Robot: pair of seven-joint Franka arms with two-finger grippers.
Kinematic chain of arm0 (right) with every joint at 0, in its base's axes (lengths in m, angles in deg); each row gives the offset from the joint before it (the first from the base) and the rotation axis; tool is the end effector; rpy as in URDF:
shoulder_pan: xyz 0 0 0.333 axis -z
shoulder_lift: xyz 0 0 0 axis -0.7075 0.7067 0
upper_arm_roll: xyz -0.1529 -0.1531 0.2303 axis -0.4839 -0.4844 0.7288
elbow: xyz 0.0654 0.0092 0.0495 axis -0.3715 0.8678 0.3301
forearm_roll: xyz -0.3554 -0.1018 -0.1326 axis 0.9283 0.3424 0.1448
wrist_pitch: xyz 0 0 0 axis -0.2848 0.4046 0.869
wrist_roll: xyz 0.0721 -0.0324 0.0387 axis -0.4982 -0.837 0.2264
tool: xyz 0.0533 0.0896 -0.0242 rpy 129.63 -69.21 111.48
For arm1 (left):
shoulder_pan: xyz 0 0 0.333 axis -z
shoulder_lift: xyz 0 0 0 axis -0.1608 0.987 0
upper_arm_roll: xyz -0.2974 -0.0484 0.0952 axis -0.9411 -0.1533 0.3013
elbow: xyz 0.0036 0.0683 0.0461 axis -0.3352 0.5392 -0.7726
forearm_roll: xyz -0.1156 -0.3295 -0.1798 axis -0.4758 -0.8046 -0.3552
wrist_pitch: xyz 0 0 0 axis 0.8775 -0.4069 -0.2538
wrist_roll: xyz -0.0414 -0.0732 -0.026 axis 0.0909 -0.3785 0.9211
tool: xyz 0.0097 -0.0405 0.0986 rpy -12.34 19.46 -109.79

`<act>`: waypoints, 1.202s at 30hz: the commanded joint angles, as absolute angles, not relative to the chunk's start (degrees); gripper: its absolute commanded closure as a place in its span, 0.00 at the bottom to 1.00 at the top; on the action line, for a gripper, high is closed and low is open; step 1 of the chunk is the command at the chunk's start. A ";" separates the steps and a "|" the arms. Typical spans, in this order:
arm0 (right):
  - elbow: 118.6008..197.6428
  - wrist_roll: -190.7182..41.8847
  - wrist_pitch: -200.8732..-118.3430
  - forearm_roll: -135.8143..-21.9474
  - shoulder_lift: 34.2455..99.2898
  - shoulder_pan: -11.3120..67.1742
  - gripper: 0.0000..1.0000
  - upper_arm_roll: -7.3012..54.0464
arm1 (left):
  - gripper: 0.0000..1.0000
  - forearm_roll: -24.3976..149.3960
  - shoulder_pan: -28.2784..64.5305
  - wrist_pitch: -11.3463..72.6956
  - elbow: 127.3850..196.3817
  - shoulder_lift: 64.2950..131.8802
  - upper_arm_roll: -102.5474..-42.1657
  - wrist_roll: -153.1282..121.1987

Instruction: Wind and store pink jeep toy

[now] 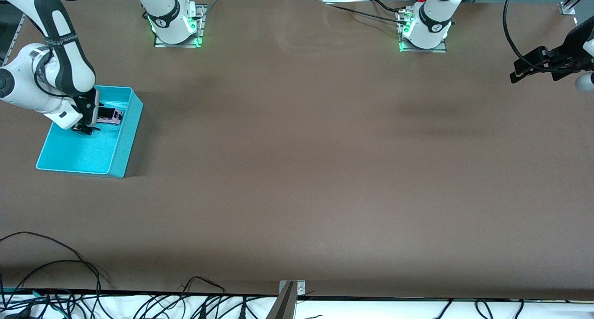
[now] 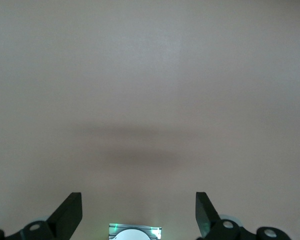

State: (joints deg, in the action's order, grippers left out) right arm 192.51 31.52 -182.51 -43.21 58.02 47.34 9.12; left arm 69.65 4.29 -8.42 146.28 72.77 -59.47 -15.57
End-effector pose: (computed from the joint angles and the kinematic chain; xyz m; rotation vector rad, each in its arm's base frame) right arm 0.4663 -0.1930 0.2231 -2.1724 -2.1040 0.1950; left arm 0.5333 -0.0074 0.6531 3.1072 0.1459 -0.1773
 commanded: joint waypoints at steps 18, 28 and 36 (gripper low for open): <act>165.01 1.71 -152.10 -46.25 52.80 47.40 0.00 18.62 | 0.00 68.41 4.51 -9.32 145.49 72.99 -59.22 -14.52; 158.42 -36.87 -143.31 -45.64 51.83 47.05 0.00 22.75 | 0.00 68.41 4.51 -9.50 145.49 72.99 -59.22 -14.52; 152.27 -65.18 -138.30 -44.33 52.00 46.61 0.00 26.53 | 0.00 68.41 4.51 -9.50 145.49 72.99 -59.22 -14.52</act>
